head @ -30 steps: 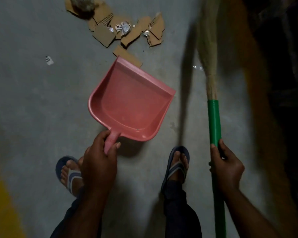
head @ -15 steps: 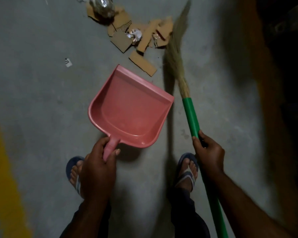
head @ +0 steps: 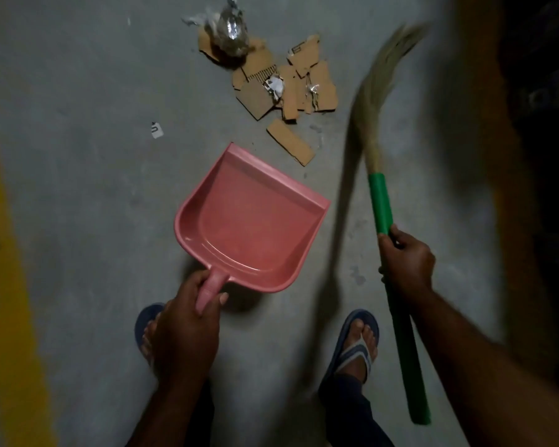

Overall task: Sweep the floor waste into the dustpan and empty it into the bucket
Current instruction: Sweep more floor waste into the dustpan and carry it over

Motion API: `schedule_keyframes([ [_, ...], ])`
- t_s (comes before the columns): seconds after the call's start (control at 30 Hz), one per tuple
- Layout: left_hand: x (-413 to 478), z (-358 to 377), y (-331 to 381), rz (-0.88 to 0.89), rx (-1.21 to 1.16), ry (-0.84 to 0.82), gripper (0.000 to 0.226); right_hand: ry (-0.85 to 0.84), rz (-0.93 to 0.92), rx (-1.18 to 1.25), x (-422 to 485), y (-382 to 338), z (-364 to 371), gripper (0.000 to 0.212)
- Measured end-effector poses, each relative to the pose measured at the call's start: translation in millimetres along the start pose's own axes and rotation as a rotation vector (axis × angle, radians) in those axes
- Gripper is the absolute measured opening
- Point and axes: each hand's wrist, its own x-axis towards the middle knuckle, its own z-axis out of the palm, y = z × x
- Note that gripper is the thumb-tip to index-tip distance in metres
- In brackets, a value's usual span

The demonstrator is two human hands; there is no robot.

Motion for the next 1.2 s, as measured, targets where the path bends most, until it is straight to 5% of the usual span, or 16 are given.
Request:
schedule_keyframes([
  [0.17, 2, -33, -4, -0.031, -0.033, -0.038, 0.04, -0.123, -0.042, -0.142, -31, -1, 0, 0.05],
  [0.37, 23, -98, 2, -0.035, 0.037, -0.064, 0.031, -0.042, -0.002, -0.093, -86, -23, -60, 0.047],
  [0.53, 92, -121, 31, -0.029, 0.234, -0.056, 0.035, 0.006, -0.006, -0.067, -43, -75, -71, 0.047],
  [0.9, 249, -60, 34, -0.004, 0.46, -0.179, 0.033, -0.087, -0.233, -0.133, 129, -149, 22, 0.053],
  [1.2, 321, -46, 55, 0.139, 0.492, -0.248, 0.034, -0.271, -0.015, 0.075, 12, -73, 96, 0.042],
])
